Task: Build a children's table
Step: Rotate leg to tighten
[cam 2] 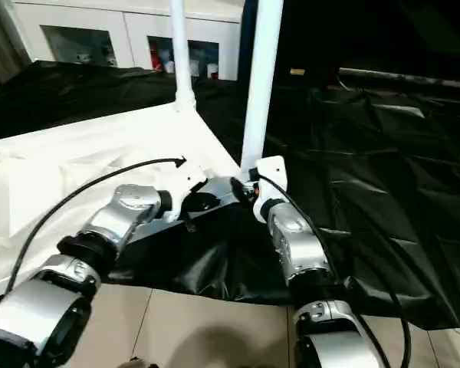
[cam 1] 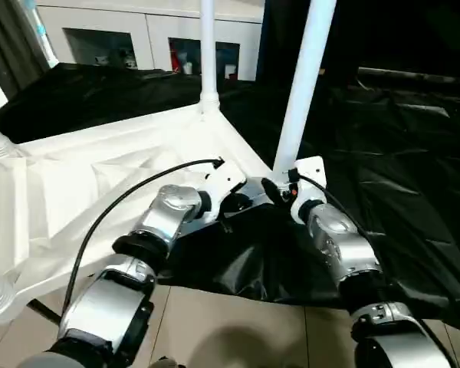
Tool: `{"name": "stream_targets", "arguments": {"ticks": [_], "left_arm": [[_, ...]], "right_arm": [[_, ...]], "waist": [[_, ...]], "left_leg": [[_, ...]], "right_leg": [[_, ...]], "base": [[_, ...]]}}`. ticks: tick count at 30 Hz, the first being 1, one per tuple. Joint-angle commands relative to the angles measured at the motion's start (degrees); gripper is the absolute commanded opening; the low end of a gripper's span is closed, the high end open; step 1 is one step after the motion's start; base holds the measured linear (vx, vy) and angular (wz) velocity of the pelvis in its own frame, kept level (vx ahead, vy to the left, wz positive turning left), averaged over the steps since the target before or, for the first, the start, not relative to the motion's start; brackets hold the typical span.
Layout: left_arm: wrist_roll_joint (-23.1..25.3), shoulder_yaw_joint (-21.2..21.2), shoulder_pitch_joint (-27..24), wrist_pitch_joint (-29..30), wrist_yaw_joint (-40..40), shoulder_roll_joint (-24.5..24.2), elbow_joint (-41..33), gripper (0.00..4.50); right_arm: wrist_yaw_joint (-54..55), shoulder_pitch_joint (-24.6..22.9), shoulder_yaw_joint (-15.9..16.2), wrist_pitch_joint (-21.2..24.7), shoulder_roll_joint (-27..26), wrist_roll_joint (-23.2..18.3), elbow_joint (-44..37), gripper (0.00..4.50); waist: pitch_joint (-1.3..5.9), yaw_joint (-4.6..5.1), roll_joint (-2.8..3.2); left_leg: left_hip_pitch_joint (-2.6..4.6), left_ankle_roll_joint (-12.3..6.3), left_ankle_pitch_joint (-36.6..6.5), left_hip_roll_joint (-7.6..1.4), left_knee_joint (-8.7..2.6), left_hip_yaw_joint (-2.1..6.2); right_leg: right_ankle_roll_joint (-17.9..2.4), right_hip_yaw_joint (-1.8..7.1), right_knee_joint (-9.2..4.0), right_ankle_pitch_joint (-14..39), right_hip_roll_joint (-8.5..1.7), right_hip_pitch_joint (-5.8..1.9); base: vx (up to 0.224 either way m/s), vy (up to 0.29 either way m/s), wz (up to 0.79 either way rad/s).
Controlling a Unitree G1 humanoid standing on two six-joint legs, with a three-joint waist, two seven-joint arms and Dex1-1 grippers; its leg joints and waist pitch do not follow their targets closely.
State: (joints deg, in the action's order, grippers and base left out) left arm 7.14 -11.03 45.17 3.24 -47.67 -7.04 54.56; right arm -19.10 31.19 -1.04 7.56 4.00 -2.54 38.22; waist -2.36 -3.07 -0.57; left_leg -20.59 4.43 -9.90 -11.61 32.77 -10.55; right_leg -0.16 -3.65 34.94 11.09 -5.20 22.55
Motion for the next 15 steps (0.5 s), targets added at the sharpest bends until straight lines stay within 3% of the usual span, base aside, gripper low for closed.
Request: {"name": "stream_targets", "arguments": {"ticks": [1,3,4,5,7,9,10,11,15], "left_arm": [[-1.2,-0.5,-1.5,-1.9,-4.4,-0.6,-0.6,0.0],[-1.3,-0.6,-1.7,-2.3,-5.7,-1.4,-1.0,0.0],[-1.7,-0.8,-1.8,-3.1,-8.7,-2.8,-1.6,0.0],[-2.0,-0.9,-2.0,-4.0,-10.6,-3.4,-2.1,0.0],[-3.3,-1.0,-2.8,-4.6,-14.9,-4.4,-3.8,0.0],[-3.8,-1.1,-3.0,-4.6,-16.2,-4.6,-4.3,0.0],[-4.4,-1.2,-3.3,-4.3,-18.1,-5.0,-5.3,0.0],[-4.9,-1.8,-3.8,-3.9,-20.9,-5.8,-6.6,0.0],[-5.4,-2.7,-4.8,-3.8,-24.4,-6.9,-8.4,0.0]], "right_arm": [[-5.5,-0.4,2.8,3.6,1.6,0.2,0.1,3.66],[-8.1,-0.4,2.8,3.9,3.3,-0.2,-0.7,3.66],[-14.5,-0.6,2.6,4.2,6.1,-1.8,-2.3,3.66],[-18.3,-0.9,3.2,4.3,7.5,-2.7,-3.8,3.66],[-24.6,-2.0,5.1,5.4,10.5,-3.3,-7.0,3.66],[-26.3,-2.3,5.9,5.6,11.4,-3.4,-7.7,3.66],[-29.0,-2.8,7.0,5.3,12.6,-3.5,-8.7,3.66],[-32.4,-3.2,8.1,4.5,13.8,-3.9,-9.9,3.66],[-36.0,-3.1,9.1,4.6,14.3,-4.7,-11.1,3.66]], "waist": [[2.99,-0.18,-0.03],[3.15,-0.45,-0.1],[3.25,-0.48,-0.04],[3.54,-0.77,-0.2],[3.48,-1.03,-0.05],[3.46,-1.14,-0.1],[3.56,-1.22,0.29],[3.48,-1.37,0.24],[3.3,-2.0,0.34]], "left_leg": [[0.13,-1.81,-15.4,-1.17,-3.92,0.49],[0.2,-1.98,-14.1,-1.21,-3.76,0.48],[0.01,-2.61,-12.6,-1.17,-3.67,0.41],[-0.06,-3.8,-10.7,-1.22,-3.3,0.35],[-0.4,-5.8,-7.1,-1.4,-3.05,0.21],[-0.45,-5.91,-7.1,-1.34,-3.01,0.16],[-0.15,-5.69,-7.5,-1.55,-2.96,0.11],[-0.14,-5.4,-8.3,-1.71,-3.01,0.14],[0.25,-4.73,-10.2,-1.86,-3.06,-0.22]], "right_leg": [[-10.8,2.36,-5.16,13.7,-2.86,-2.44],[-11.1,2.33,-5.01,11.9,-2.88,-2.61],[-11.6,2.32,-4.71,9.6,-2.85,-2.75],[-12.5,2.31,-4.31,6.0,-2.87,-3.03],[-14.6,2.18,-3.5,-0.7,-2.74,-3.07],[-14.9,2.05,-3.45,-0.9,-2.67,-3.1],[-15.6,2.01,-3.33,-0.6,-2.69,-2.78],[-15.9,1.97,-3.37,0.0,-2.72,-2.98],[-15.8,2.19,-3.62,3.1,-2.78,-2.49]], "base": [[0.0,0.0,0.0],[0.0,0.0,0.0],[0.0,0.0,0.0],[0.0,0.0,0.0],[0.0,0.0,0.0],[0.0,0.0,0.0],[0.0,0.0,0.0],[0.0,0.0,0.0],[0.0,0.0,0.0]]}}
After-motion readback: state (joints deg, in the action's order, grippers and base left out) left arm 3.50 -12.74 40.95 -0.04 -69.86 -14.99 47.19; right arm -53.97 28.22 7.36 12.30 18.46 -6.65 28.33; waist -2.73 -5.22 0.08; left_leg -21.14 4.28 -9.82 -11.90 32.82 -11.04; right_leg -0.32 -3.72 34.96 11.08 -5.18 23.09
